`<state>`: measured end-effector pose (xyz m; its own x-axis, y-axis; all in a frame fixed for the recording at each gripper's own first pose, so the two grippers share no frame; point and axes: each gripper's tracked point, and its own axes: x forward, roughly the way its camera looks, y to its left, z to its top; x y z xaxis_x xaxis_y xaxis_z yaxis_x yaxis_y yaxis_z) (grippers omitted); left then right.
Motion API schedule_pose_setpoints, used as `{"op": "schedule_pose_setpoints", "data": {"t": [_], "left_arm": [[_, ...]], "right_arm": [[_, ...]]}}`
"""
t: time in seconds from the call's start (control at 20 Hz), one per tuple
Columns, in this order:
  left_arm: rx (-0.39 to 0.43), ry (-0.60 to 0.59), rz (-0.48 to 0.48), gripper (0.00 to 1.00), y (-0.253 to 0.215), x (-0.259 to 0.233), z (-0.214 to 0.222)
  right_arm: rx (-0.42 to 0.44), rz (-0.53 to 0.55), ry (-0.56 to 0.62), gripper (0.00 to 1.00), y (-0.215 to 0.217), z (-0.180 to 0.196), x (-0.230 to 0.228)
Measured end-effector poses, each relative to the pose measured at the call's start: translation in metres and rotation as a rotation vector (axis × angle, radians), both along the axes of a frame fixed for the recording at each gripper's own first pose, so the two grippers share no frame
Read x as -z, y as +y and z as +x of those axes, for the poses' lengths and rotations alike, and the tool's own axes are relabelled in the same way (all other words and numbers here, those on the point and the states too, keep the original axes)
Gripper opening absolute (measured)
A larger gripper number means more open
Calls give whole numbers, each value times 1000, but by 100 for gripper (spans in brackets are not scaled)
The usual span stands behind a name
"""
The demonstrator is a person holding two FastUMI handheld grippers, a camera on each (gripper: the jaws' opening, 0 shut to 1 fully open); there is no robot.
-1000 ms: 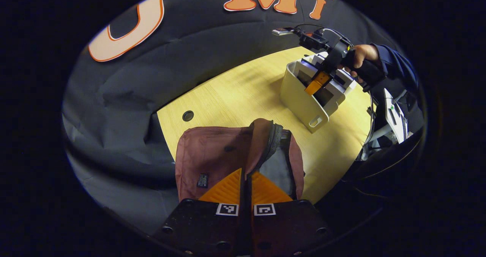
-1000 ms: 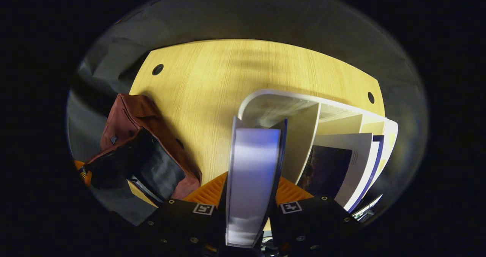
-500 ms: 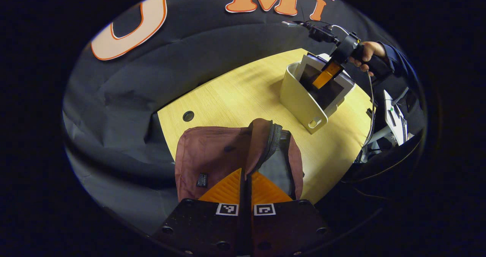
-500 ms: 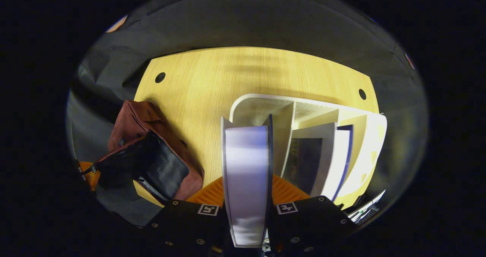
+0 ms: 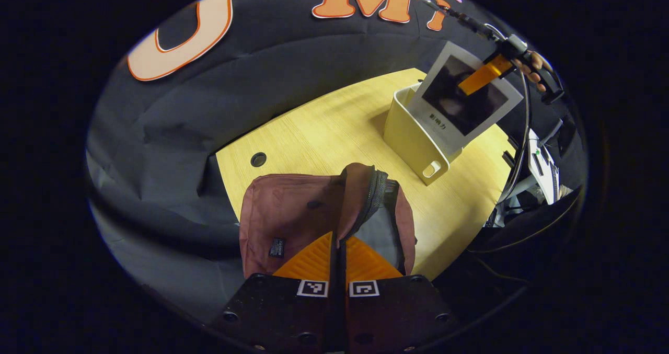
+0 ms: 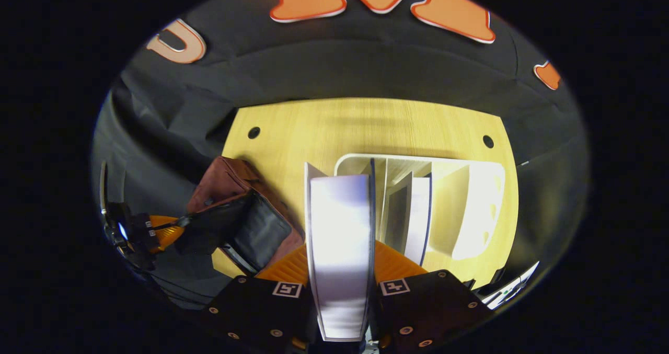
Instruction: Open the schoolbag, grab two books from the bookshelf and put them into the schoolbag.
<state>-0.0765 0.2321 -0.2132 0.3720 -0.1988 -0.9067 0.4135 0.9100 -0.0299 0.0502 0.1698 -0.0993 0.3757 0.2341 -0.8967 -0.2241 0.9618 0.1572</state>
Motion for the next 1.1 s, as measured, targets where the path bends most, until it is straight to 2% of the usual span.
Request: {"op": "schedule_pose_setpoints", "data": {"t": [0.2,0.4,0.8,1.1], "left_arm": [[-5,0,-3,1,3,0,-1],[-7,-1,-5,1,2,-1,0],[-5,-18,-22,1,-7,-11,6],[-21,-17,-42,0,-11,-12,4]], "right_arm": [[9,104,-46,39,2,-15,-45],[31,223,-56,40,12,-36,-52],[99,454,-7,39,55,-67,-14],[162,607,80,39,110,-93,46]]}}
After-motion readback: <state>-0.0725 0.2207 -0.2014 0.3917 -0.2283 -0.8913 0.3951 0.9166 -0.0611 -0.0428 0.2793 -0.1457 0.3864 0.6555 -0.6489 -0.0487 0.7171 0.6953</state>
